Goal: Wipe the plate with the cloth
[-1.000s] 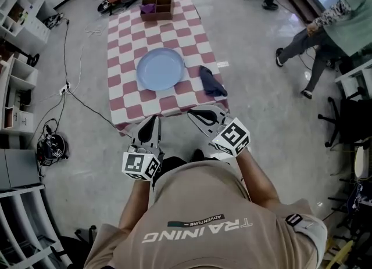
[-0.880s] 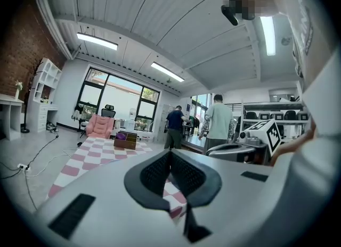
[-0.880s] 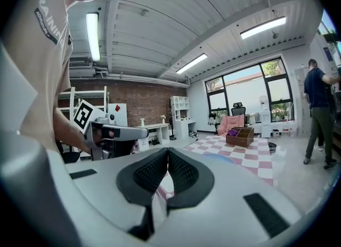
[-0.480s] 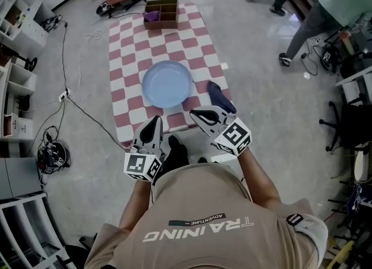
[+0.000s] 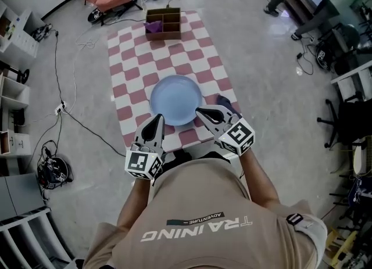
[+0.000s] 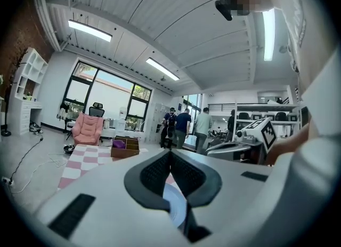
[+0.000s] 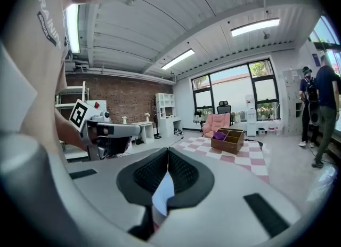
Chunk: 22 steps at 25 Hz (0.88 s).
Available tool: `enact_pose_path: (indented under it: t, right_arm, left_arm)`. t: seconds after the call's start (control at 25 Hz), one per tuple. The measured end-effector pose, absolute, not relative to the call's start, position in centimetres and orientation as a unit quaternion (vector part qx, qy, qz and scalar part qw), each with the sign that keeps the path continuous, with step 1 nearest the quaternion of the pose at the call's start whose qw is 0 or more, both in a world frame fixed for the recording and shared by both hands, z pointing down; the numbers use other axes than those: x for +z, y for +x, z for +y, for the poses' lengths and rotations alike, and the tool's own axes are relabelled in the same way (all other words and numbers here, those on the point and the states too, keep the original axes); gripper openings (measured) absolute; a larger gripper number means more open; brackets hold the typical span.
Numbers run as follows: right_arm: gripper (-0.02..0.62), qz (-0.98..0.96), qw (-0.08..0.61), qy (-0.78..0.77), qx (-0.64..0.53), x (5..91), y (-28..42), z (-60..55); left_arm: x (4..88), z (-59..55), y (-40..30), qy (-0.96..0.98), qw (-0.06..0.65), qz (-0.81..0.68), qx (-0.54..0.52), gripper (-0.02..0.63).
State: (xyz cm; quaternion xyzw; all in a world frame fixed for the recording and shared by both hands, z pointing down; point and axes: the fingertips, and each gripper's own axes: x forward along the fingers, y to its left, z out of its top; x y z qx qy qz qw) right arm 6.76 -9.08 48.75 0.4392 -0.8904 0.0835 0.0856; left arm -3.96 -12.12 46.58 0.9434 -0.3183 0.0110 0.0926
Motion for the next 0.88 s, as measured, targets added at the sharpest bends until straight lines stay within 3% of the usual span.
enact_pose_path:
  t: [0.88]
  right_arm:
    - [0.017,-0.896,0.101,0.427,0.070,48.0,9.0,-14.6]
  left_arm:
    - [46.7,-17.7,-2.5,0.933,0.102,-0.344,0.006,0.012]
